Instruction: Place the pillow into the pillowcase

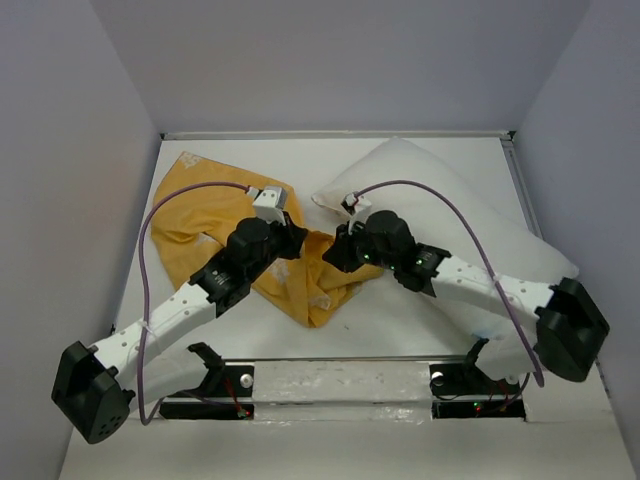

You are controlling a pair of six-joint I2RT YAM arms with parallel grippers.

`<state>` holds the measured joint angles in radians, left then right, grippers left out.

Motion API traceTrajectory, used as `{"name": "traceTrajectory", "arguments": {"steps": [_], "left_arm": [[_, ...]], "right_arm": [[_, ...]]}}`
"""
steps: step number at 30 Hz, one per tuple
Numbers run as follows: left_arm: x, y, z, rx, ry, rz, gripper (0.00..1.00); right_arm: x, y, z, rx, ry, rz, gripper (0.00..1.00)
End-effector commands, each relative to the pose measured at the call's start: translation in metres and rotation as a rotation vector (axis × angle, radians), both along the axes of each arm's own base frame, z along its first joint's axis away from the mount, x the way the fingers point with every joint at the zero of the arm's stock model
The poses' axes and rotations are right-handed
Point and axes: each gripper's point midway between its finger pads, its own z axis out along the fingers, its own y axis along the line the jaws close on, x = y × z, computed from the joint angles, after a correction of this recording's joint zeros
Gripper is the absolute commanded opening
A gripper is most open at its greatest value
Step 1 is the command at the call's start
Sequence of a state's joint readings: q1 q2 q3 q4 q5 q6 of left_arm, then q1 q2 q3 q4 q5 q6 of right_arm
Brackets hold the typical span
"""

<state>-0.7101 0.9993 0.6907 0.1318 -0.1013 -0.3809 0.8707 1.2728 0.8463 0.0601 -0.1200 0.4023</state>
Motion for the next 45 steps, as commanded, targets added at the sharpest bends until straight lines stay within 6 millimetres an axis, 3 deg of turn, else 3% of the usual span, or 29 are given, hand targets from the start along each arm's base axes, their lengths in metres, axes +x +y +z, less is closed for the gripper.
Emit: {"name": "traceTrajectory", "arguments": {"steps": [1,4,5,7,8,11,12,14,16,21,22,24,25,26,27,29,30,31,32,33,34,35,36,37,38,39,41,42,45], "left_arm": [[0.007,-0.001,0.036,-0.127,-0.099,0.012,0.00],[0.021,0.003,0.044,-0.174,-0.127,0.033,0.00],[0.029,0.005,0.048,-0.198,-0.136,0.043,0.00],[0.039,0.007,0.051,-0.220,-0.145,0.053,0.00],[0.050,0.016,0.057,-0.245,-0.164,0.084,0.00],[0.061,0.012,0.063,-0.279,-0.165,0.068,0.00],[0.064,0.010,0.067,-0.293,-0.174,0.066,0.00],[0.071,0.003,0.075,-0.313,-0.184,0.047,0.00],[0.074,0.000,0.079,-0.313,-0.188,0.036,0.00],[0.079,0.002,0.074,-0.304,-0.177,0.045,0.00],[0.079,0.002,0.069,-0.300,-0.168,0.041,0.00],[0.079,0.001,0.068,-0.301,-0.163,0.037,0.00],[0.078,0.001,0.064,-0.299,-0.155,0.035,0.00],[0.078,0.001,0.062,-0.296,-0.153,0.033,0.00],[0.077,0.001,0.061,-0.295,-0.150,0.032,0.00],[0.077,0.001,0.057,-0.290,-0.145,0.033,0.00],[0.077,0.002,0.056,-0.286,-0.143,0.033,0.00],[0.078,0.001,0.054,-0.285,-0.139,0.033,0.00],[0.080,0.002,0.054,-0.283,-0.138,0.035,0.00],[0.080,0.002,0.053,-0.282,-0.137,0.036,0.00],[0.083,0.001,0.053,-0.279,-0.135,0.038,0.00],[0.083,0.001,0.053,-0.279,-0.135,0.038,0.00],[0.089,0.001,0.054,-0.283,-0.137,0.041,0.00],[0.090,0.001,0.054,-0.283,-0.137,0.044,0.00],[0.093,0.001,0.059,-0.289,-0.150,0.044,0.00],[0.097,0.000,0.058,-0.286,-0.147,0.046,0.00],[0.102,0.000,0.064,-0.292,-0.158,0.043,0.00],[0.104,0.000,0.064,-0.291,-0.159,0.042,0.00],[0.110,0.002,0.068,-0.298,-0.161,0.031,0.00]], "right_arm": [[0.049,0.006,-0.046,-0.134,0.006,-0.057,0.19],[0.072,-0.004,-0.019,-0.059,-0.016,-0.097,0.31],[0.083,-0.016,0.005,-0.004,-0.040,-0.088,0.46],[0.086,-0.025,0.027,0.002,-0.077,-0.053,0.69],[0.086,-0.032,0.039,-0.057,-0.107,-0.041,0.73],[0.103,-0.054,0.049,-0.169,-0.156,-0.151,0.83],[0.117,-0.070,0.051,-0.199,-0.165,-0.211,0.91],[0.149,-0.100,0.053,-0.283,-0.165,-0.315,0.94],[0.176,-0.127,0.035,-0.480,-0.158,-0.443,0.96],[0.199,-0.150,-0.031,-0.785,-0.048,-0.418,1.00],[0.203,-0.153,-0.050,-0.832,-0.018,-0.425,0.97],[0.213,-0.158,-0.059,-0.815,0.018,-0.431,0.83],[0.216,-0.157,-0.063,-0.802,0.033,-0.428,0.41],[0.222,-0.159,-0.065,-0.781,0.042,-0.447,0.12],[0.224,-0.161,-0.061,-0.757,0.044,-0.466,0.00],[0.225,-0.175,-0.041,-0.720,0.010,-0.524,0.00],[0.224,-0.175,0.015,-0.584,-0.098,-0.603,0.00],[0.212,-0.179,0.025,-0.553,-0.121,-0.613,0.00],[0.195,-0.184,0.092,-0.405,-0.244,-0.654,0.00],[0.180,-0.186,0.115,-0.340,-0.288,-0.657,0.00],[0.163,-0.185,0.123,-0.291,-0.310,-0.622,0.00],[0.149,-0.192,0.157,-0.229,-0.377,-0.640,0.00],[0.114,-0.183,0.179,-0.119,-0.421,-0.545,0.00],[0.102,-0.188,0.185,-0.093,-0.435,-0.551,0.00],[0.088,-0.182,0.175,-0.072,-0.403,-0.492,0.00],[0.063,-0.177,0.185,-0.016,-0.433,-0.422,0.00],[0.040,-0.167,0.177,0.026,-0.428,-0.324,0.00],[0.029,-0.158,0.159,0.042,-0.409,-0.247,0.00],[-0.021,-0.134,0.160,0.154,-0.442,0.000,0.00]]}}
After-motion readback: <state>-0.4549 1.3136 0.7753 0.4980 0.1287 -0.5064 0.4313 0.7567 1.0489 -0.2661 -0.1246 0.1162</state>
